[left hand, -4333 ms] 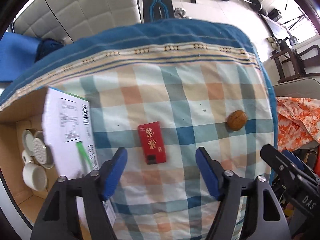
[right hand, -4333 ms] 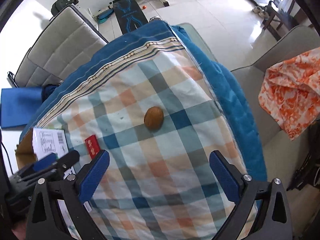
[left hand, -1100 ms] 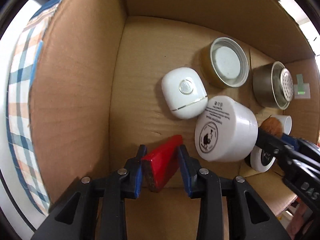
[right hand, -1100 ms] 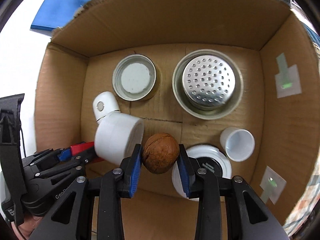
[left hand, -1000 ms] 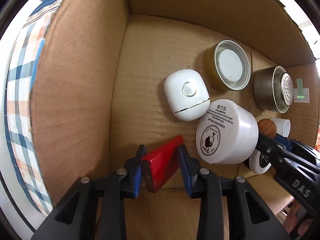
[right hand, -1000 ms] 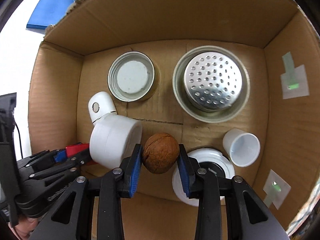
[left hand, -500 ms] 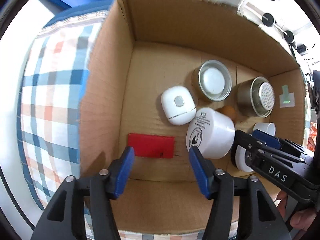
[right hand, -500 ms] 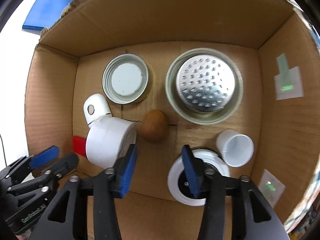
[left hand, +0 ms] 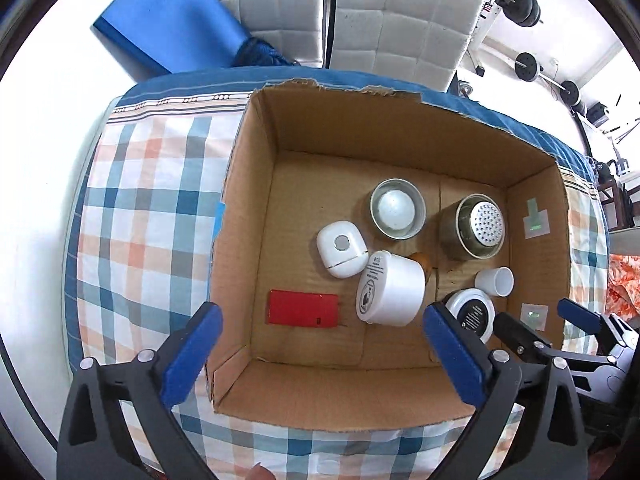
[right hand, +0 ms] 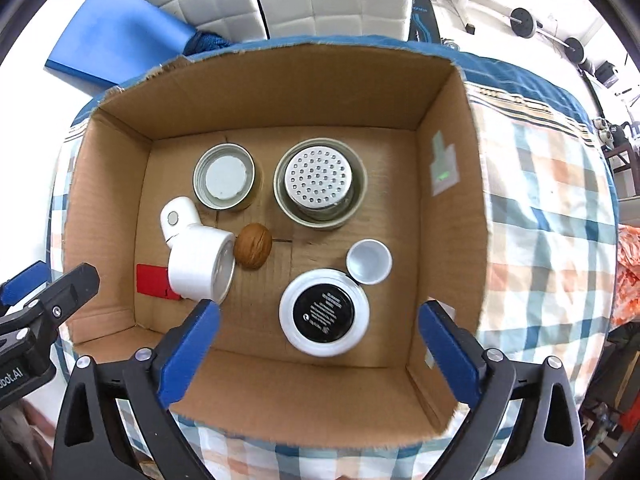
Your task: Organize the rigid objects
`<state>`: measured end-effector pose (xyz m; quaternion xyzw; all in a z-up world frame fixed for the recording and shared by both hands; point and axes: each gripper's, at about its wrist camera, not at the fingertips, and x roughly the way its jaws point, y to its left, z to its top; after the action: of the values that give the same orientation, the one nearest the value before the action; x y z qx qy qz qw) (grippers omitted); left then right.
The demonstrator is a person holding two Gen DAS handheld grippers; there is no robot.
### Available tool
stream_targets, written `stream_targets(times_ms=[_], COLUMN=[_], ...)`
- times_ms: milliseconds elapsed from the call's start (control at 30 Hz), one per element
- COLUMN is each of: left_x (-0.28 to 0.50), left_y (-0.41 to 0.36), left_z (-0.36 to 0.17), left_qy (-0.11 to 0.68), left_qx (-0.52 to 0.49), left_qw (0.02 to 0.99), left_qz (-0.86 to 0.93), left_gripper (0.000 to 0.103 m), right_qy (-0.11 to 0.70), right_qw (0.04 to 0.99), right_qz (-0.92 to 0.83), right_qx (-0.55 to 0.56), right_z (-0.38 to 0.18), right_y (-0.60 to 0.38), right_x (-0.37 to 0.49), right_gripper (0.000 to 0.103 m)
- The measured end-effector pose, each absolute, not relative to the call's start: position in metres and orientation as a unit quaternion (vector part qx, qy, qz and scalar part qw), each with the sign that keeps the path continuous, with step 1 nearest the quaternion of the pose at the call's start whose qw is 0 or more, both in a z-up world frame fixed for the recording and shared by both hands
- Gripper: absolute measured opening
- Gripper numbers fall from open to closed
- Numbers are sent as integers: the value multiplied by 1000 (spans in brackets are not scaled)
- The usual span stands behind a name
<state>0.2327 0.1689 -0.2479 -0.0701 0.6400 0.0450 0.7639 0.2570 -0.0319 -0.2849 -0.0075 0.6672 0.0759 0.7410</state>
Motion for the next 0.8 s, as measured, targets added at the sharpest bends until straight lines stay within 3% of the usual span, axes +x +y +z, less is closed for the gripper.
stream_targets(times_ms=[400,800], left_x=[203,140], left_y=[152,128], left_z=[-200,-95], left_qy=[607,542], left_qx=[-58,-45], left_qw=[792,838], left_qz=[42,44], left_gripper=[103,103], right_qy=[642,577], right_qw=[762,810], right_qz=[79,102], right_qx=[0,30], right_z=[-233,-114], right_y=[-53,-90], right_x=[228,156], right_gripper=[103,103])
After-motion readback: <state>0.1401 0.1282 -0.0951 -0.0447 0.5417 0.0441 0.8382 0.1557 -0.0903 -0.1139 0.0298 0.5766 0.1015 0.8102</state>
